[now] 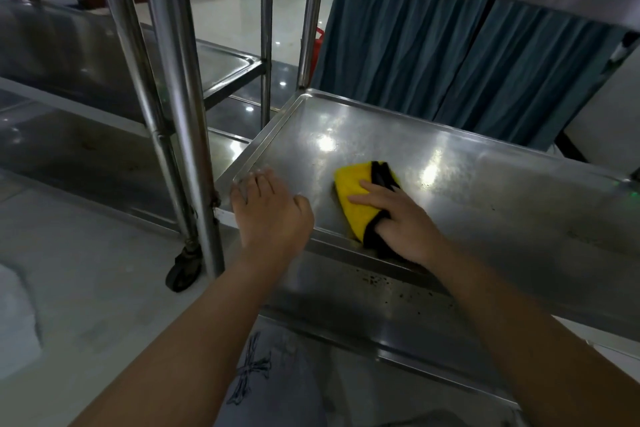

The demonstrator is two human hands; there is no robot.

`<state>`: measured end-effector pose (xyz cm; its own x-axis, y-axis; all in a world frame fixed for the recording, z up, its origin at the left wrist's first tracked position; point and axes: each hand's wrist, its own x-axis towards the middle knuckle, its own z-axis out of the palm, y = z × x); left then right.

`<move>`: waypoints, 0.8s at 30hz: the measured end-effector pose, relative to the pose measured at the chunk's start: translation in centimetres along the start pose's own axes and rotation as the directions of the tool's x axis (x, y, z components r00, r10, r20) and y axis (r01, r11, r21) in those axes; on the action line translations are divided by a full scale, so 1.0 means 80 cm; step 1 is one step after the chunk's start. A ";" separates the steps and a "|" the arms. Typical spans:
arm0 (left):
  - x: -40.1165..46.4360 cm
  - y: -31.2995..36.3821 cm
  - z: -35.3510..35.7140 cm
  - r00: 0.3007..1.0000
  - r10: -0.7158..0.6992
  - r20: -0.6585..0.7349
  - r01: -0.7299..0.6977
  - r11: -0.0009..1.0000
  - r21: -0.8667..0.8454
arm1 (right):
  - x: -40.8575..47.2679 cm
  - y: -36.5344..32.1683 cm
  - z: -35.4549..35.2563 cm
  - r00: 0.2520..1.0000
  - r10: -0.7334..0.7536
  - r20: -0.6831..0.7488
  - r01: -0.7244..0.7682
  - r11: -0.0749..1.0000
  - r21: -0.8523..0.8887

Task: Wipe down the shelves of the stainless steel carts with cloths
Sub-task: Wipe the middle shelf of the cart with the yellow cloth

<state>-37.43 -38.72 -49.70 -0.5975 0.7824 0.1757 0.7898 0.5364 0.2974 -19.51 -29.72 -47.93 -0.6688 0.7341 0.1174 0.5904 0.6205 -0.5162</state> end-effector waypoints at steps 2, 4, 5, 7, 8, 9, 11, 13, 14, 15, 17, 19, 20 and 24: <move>0.000 -0.002 0.002 1.000 0.010 -0.011 -0.010 1.000 0.004 | 0.037 -0.026 0.016 0.998 -0.028 0.059 0.025 0.999 0.046; 0.003 -0.005 0.003 1.000 0.020 -0.022 -0.020 1.000 0.011 | 0.069 -0.053 0.035 0.994 -0.062 0.093 0.053 0.994 0.098; 0.005 -0.008 0.003 0.999 0.021 -0.024 -0.021 1.000 0.008 | 0.081 -0.062 0.043 0.991 -0.084 0.100 0.072 0.991 0.114; 0.008 -0.017 0.004 0.999 0.027 -0.027 -0.027 1.000 0.006 | 0.096 -0.068 0.052 0.986 -0.119 0.120 0.104 0.987 0.121; 0.010 -0.022 0.004 0.999 0.037 -0.029 -0.037 0.999 0.010 | 0.098 -0.066 0.053 0.982 -0.131 0.136 0.116 0.987 0.116; 0.011 -0.028 0.005 0.998 0.050 -0.033 -0.049 0.999 0.017 | 0.096 -0.062 0.053 0.979 -0.140 0.151 0.124 0.986 0.111; 0.014 -0.036 0.007 0.996 0.075 -0.039 -0.074 0.997 0.036 | 0.086 -0.050 0.047 0.977 -0.150 0.154 0.136 0.985 0.103; 0.019 -0.038 0.008 0.994 0.105 0.000 -0.105 0.992 0.067 | 0.066 -0.034 0.035 0.985 -0.129 0.114 0.120 0.989 0.081; 0.022 -0.039 0.009 0.992 0.120 0.028 -0.122 0.988 0.091 | 0.052 -0.023 0.028 0.990 -0.110 0.092 0.104 0.992 0.069; 0.024 -0.036 0.009 0.990 0.133 0.053 -0.138 0.984 0.114 | 0.035 -0.008 0.016 0.994 -0.088 0.068 0.083 0.995 0.061; 0.030 -0.038 0.010 0.986 0.128 0.104 -0.142 0.979 0.148 | -0.002 0.024 -0.006 0.998 -0.049 0.028 0.047 0.997 0.058; 0.034 -0.034 0.007 0.981 0.116 0.155 -0.141 0.976 0.166 | -0.045 0.058 -0.033 1.000 -0.007 -0.025 0.009 0.998 0.060; 0.036 -0.031 0.004 0.979 0.105 0.176 -0.136 0.975 0.175 | -0.066 0.075 -0.047 0.998 0.010 -0.055 -0.006 0.998 0.062; 0.036 0.002 -0.011 0.956 0.124 0.267 -0.192 0.951 0.243 | -0.139 0.132 -0.092 0.973 0.156 -0.168 -0.154 0.988 0.027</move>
<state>-39.19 -36.67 -48.30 -0.4358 0.8989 -0.0455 0.8992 0.4370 0.0211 -2.51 -29.29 -48.49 -0.4829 0.8578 0.1757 0.6739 0.4923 -0.5510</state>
